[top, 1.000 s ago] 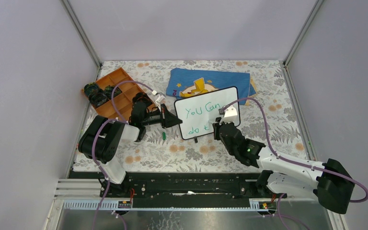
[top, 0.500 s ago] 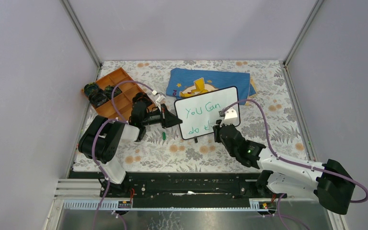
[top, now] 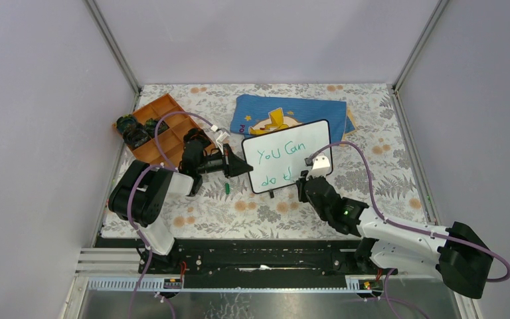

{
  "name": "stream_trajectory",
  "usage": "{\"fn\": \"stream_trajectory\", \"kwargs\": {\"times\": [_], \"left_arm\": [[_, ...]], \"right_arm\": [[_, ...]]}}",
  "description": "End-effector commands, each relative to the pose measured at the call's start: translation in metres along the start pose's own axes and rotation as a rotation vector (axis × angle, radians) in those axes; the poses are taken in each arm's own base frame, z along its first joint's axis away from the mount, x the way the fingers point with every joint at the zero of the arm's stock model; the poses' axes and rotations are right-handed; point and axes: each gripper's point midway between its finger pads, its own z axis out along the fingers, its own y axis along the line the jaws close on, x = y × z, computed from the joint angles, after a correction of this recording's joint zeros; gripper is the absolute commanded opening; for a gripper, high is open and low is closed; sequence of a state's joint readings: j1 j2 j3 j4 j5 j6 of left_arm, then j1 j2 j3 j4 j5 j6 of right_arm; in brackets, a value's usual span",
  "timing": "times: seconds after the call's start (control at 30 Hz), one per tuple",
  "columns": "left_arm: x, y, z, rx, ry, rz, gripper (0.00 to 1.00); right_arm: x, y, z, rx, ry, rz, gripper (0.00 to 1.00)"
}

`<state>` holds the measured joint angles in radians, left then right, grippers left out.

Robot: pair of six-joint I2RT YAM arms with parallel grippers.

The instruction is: Write a sentence on the whiteboard

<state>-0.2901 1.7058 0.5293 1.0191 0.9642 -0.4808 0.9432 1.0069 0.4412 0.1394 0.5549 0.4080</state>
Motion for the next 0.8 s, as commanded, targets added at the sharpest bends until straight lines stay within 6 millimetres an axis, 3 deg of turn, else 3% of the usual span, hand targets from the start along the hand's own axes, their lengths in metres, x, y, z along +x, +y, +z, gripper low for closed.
{"fn": "stream_trajectory", "kwargs": {"times": [0.0, 0.23, 0.57, 0.77], "left_arm": [[0.032, 0.001, 0.001, -0.014, 0.093, -0.061, 0.0], [0.033, 0.001, 0.001, -0.013, 0.095, -0.062, 0.0], [0.034, 0.001, 0.001, -0.014, 0.102, -0.062, 0.0], [0.035, 0.001, 0.001, -0.015, 0.104, -0.06, 0.0]], "right_arm": [[0.008, -0.004, 0.0, 0.011, 0.019, 0.014, 0.0], [-0.003, -0.003, 0.0, 0.016, -0.006, 0.021, 0.0], [-0.039, 0.007, -0.001, 0.012, -0.08, 0.017, 0.0], [-0.042, 0.006, 0.002, 0.026, -0.086, 0.006, 0.0]]}}
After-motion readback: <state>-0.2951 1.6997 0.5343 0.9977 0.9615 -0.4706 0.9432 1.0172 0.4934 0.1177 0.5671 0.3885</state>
